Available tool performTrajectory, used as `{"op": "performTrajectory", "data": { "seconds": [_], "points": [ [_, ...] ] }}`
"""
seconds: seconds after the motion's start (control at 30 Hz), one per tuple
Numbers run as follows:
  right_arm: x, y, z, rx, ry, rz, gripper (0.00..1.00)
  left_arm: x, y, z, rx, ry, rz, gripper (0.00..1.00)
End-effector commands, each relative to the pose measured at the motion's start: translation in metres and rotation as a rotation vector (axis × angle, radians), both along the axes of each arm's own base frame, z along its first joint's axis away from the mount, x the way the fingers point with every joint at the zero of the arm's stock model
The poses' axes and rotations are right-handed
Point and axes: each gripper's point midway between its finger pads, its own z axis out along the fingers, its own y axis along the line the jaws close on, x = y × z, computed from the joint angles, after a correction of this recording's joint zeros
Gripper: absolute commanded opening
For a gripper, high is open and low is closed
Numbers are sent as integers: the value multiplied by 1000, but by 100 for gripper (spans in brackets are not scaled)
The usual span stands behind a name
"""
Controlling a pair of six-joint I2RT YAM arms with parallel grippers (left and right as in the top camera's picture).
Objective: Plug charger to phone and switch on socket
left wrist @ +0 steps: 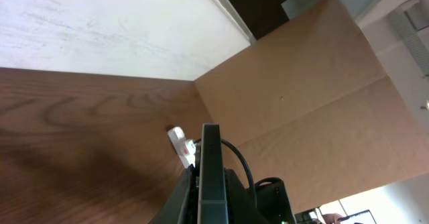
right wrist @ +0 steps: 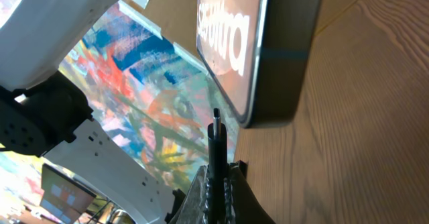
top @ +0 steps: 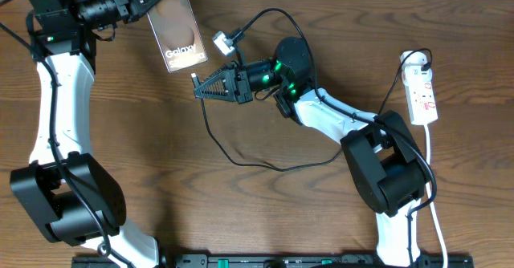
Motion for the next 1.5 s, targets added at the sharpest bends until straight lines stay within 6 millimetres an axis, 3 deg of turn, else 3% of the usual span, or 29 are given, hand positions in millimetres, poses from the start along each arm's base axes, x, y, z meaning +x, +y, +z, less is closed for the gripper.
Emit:
{"op": "performTrajectory", "data": {
  "seconds": [0.0, 1.47],
  "points": [
    [0, 2, 0, 7, -12, -1, 1, -5, 0, 8, -2, -15, -13, 8],
    [3, 2, 11, 48, -44, -31, 1, -11, -10, 9, -6, -19, -62, 8]
  ]
}}
